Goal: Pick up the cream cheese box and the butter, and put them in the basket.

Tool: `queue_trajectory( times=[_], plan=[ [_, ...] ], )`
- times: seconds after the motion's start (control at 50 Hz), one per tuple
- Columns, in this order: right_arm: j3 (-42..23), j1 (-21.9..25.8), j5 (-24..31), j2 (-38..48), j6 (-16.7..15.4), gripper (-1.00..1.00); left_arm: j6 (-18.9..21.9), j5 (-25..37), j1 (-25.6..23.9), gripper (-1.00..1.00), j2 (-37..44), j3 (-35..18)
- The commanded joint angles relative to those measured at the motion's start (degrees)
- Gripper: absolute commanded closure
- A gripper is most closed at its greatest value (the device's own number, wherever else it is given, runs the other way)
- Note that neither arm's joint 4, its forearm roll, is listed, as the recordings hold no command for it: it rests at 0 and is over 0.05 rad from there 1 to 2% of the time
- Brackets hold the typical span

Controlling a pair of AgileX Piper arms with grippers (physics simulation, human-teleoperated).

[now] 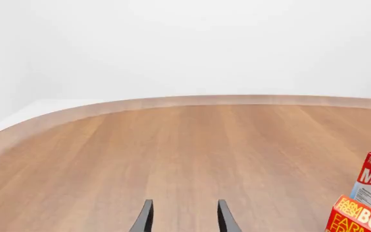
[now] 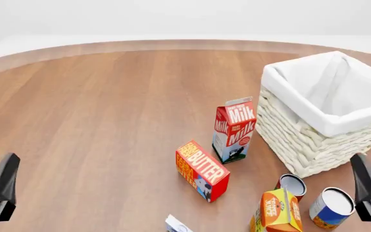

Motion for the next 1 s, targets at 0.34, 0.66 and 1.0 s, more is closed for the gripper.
queue_trajectory(
  times=[0.34,0.66,1.0],
  plan=[
    [-13.2,5.3,5.6,8.1,2.1,-1.00,0.0,-0.1,0.0,-1.00,0.3,-0.1],
    [-25.6,17.8,8.8,28.3,4.4,-1.00,0.0,-0.1,0.0,-1.00,0.3,-0.1],
    [-43.7,28.8,19.8,44.5,5.0,-1.00,0.0,-0.1,0.0,-1.00,0.3,-0.1]
  ],
)
